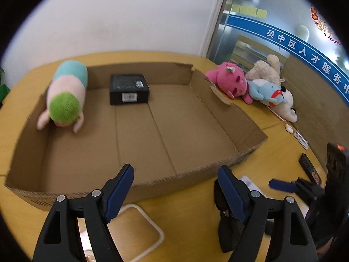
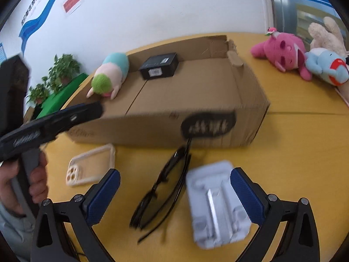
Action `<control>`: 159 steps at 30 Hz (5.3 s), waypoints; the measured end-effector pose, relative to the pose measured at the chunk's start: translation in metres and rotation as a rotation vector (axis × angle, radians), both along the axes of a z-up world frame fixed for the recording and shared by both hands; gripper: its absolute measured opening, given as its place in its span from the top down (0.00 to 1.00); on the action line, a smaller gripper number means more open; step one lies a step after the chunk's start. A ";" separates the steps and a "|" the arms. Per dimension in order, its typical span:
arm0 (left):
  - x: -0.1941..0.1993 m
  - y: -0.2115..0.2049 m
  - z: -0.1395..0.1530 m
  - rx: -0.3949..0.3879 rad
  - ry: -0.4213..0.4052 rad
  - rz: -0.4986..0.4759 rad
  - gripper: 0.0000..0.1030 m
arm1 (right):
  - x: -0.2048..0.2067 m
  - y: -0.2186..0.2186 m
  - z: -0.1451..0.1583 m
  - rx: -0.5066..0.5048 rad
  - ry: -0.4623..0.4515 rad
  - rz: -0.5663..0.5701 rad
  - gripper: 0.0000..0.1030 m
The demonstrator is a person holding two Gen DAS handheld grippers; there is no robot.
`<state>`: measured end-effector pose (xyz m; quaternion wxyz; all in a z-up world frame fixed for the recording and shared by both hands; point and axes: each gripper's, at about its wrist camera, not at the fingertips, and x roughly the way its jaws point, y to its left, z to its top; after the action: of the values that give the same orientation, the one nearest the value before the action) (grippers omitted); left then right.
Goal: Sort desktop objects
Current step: 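Move both tools down to the black sunglasses on the table, then close the left tool on the sunglasses lenses while the right tool clamps a temple arm, then carry the sunglasses up and into the cardboard box with both tools, then lower the sunglasses onto the box floor and open both tools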
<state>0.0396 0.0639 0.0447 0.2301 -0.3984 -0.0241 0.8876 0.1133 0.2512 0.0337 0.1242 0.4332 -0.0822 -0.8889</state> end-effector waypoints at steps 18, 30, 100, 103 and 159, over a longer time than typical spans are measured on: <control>0.016 0.031 -0.017 0.053 -0.093 -0.172 0.23 | 0.023 -0.019 -0.044 0.002 -0.094 0.137 0.41; 0.009 0.063 -0.064 0.111 -0.317 -0.234 0.25 | 0.025 -0.021 -0.042 -0.005 -0.077 0.164 0.60; -0.265 0.071 0.060 0.271 -0.212 -0.175 0.80 | -0.260 0.003 0.128 -0.018 0.146 0.315 0.93; -0.292 0.074 0.015 0.240 -0.335 -0.110 0.80 | -0.292 0.007 0.090 -0.052 0.031 0.316 0.94; -0.301 0.023 -0.021 0.183 -0.469 0.040 0.69 | -0.344 -0.014 -0.029 0.487 -0.225 0.244 0.51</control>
<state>-0.2610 0.0873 0.0240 0.2358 -0.5702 -0.1649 0.7694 -0.2310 0.2373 0.0048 0.1124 0.5527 0.1731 -0.8074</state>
